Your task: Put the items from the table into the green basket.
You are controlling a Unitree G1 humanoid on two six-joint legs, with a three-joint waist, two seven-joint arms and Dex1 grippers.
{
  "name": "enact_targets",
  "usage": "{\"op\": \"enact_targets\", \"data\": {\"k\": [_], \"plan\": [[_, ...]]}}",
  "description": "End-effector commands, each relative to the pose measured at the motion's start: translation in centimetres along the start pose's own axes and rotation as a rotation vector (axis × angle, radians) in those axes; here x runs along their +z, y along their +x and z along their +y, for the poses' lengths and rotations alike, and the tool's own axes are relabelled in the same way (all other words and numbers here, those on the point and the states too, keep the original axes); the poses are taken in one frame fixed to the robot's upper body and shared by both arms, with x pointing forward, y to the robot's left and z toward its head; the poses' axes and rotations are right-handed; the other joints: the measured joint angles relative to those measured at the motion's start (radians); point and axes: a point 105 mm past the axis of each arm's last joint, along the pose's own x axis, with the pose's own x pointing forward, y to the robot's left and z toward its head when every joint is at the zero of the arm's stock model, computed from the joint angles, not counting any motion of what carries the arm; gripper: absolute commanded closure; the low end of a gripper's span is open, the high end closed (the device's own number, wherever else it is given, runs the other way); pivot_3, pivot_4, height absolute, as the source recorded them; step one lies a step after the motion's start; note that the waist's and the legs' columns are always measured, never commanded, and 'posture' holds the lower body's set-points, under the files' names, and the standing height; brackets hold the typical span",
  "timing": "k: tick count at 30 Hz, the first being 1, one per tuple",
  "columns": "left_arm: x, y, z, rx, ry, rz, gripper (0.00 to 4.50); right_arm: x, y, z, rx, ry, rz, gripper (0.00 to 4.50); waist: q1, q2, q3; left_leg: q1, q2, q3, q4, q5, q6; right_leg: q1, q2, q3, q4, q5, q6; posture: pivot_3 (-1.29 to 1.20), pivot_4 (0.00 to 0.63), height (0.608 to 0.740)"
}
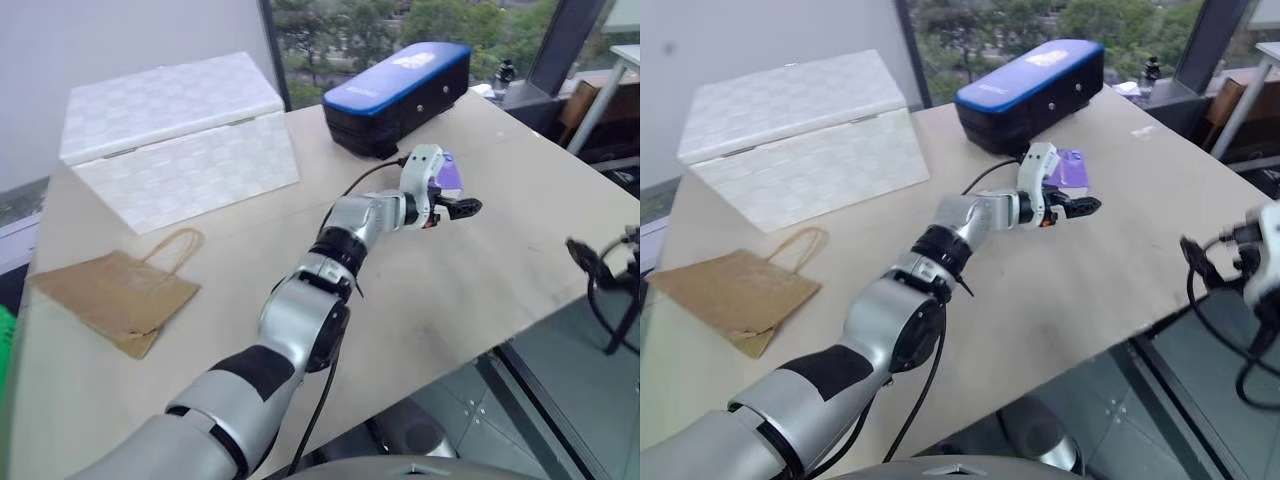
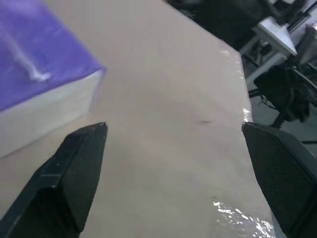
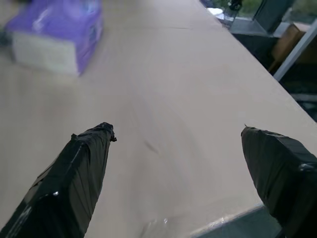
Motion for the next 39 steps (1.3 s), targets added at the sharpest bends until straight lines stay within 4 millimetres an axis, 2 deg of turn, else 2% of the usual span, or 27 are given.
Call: {"op": "enact_targets", "data": {"k": [1, 6, 12, 13, 17, 22, 31, 33, 37, 39], "plan": [[0.8, -2.6, 0.5, 0.027, 0.080, -0.062, 0.03, 1.6, 1.5, -0.8, -0.005, -0.070, 0.006, 0.00, 0.018, 0.000, 0.006, 0.001, 0.000, 0.000, 0.000, 0.000, 0.000, 0.000, 0.002, 0.001, 0.001, 0.000, 0.000, -0.30, 0.119, 0.740], [1.7, -5.3, 0.7, 0.085, 0.184, -0.162, 0.03, 2.0, 3.5, -1.8, 0.017, -0.039, 0.066, 0.00, 0.099, -0.001, 0.015, 0.003, 0.002, -0.002, 0.000, 0.000, 0.000, 0.000, 0.004, 0.004, 0.005, 0.000, 0.000, -0.22, 0.109, 0.740], [1.9, -9.2, -0.9, -0.006, 0.204, -0.192, 0.03, 3.0, 6.0, -2.7, 0.067, 0.051, 0.065, 0.00, 0.212, 0.002, 0.014, -0.001, 0.001, -0.004, 0.002, 0.001, -0.001, -0.001, 0.003, 0.017, 0.006, 0.001, -0.001, -0.15, 0.090, 0.740], [1.6, -9.3, -1.6, -0.019, 0.215, -0.191, 0.03, 2.7, 6.0, -3.2, 0.069, 0.052, 0.083, 0.00, 0.232, 0.002, 0.014, -0.002, 0.001, -0.005, 0.002, 0.001, -0.002, -0.002, 0.003, 0.018, 0.006, 0.002, -0.003, -0.14, 0.087, 0.740], [-0.1, -11.7, -2.0, -0.071, 0.313, -0.135, 0.03, 2.2, 7.9, -3.8, 0.055, 0.236, 0.172, 0.00, 0.288, 0.004, 0.013, -0.008, 0.000, -0.008, 0.003, 0.003, -0.004, -0.006, 0.003, 0.019, 0.005, 0.002, -0.004, -0.09, 0.092, 0.740], [-0.4, -13.7, -2.6, -0.117, 0.356, -0.136, 0.03, 1.5, 9.2, -5.2, -0.026, 0.297, 0.266, 0.00, 0.345, 0.004, 0.013, -0.007, 0.000, -0.008, 0.004, 0.003, -0.004, -0.008, 0.003, 0.019, 0.004, 0.002, -0.004, -0.06, 0.102, 0.740], [0.8, -17.1, -3.5, -0.117, 0.358, -0.212, 0.03, -0.3, 10.8, -3.3, 0.029, 0.476, 0.388, 0.00, 0.387, 0.008, 0.009, -0.010, 0.000, -0.009, 0.004, 0.001, -0.002, -0.008, 0.001, 0.016, 0.000, 0.002, -0.004, 0.03, 0.048, 0.740], [0.7, -17.5, -3.7, -0.107, 0.360, -0.211, 0.00, -1.4, 11.3, -2.9, 0.028, 0.470, 0.426, 0.55, 0.400, 0.007, 0.008, -0.010, 0.000, -0.009, 0.004, 0.001, -0.002, -0.009, 0.001, 0.016, 0.000, 0.003, -0.004, 0.05, 0.049, 0.740], [0.0, -18.1, -3.3, -0.071, 0.345, -0.195, 0.00, -2.6, 12.1, -2.5, 0.026, 0.444, 0.460, 2.19, 0.410, 0.005, -0.003, -0.009, 0.000, -0.009, 0.004, 0.001, -0.002, -0.008, 0.001, 0.015, 0.000, 0.003, -0.004, 0.07, 0.039, 0.740], [0.1, -18.2, -3.3, -0.071, 0.323, -0.201, 0.00, -2.6, 12.1, -2.4, 0.038, 0.420, 0.460, 3.21, 0.411, 0.003, -0.010, -0.009, 0.000, -0.009, 0.004, 0.001, -0.002, -0.008, 0.001, 0.015, 0.000, 0.003, -0.004, 0.07, 0.024, 0.740]]}}
